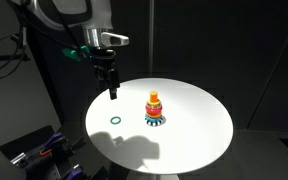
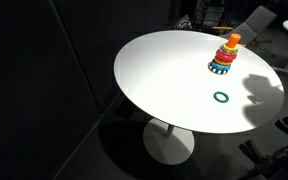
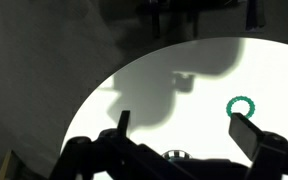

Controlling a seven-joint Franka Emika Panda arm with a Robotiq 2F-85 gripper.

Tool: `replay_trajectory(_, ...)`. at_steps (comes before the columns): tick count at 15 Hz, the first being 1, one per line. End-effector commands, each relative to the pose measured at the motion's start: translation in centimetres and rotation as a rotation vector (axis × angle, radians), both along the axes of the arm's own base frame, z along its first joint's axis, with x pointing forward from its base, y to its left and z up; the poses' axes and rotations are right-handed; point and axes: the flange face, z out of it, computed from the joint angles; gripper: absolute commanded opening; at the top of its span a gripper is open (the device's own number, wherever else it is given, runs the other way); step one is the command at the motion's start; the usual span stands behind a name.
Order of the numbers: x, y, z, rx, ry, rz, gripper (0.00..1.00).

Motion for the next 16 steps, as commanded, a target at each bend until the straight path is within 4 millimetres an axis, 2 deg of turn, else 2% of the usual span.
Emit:
replay_trajectory(1,4.0,0.1,-1.5,-0.005,-0.001,0.045,1.0)
replay_trajectory(6,7.5,3.1,-5.5,0.019,-0.001,0.128,1.0)
replay_trajectory(9,8.7,5.4,-7.8,0.052,0.001,0.16,1.0)
replay_trajectory(12,9.3,7.1,-9.3,0.065,0.027,0.172,1.0)
replay_trajectory(13,9.3,7.2,-9.4,0.056,0.048,0.172,1.0)
replay_trajectory(14,8.5,7.0,-9.5,0.051,0.033,0.167,1.0)
replay_trajectory(16,8.7,7.3,-10.0,0.052,0.042,0.172,1.0)
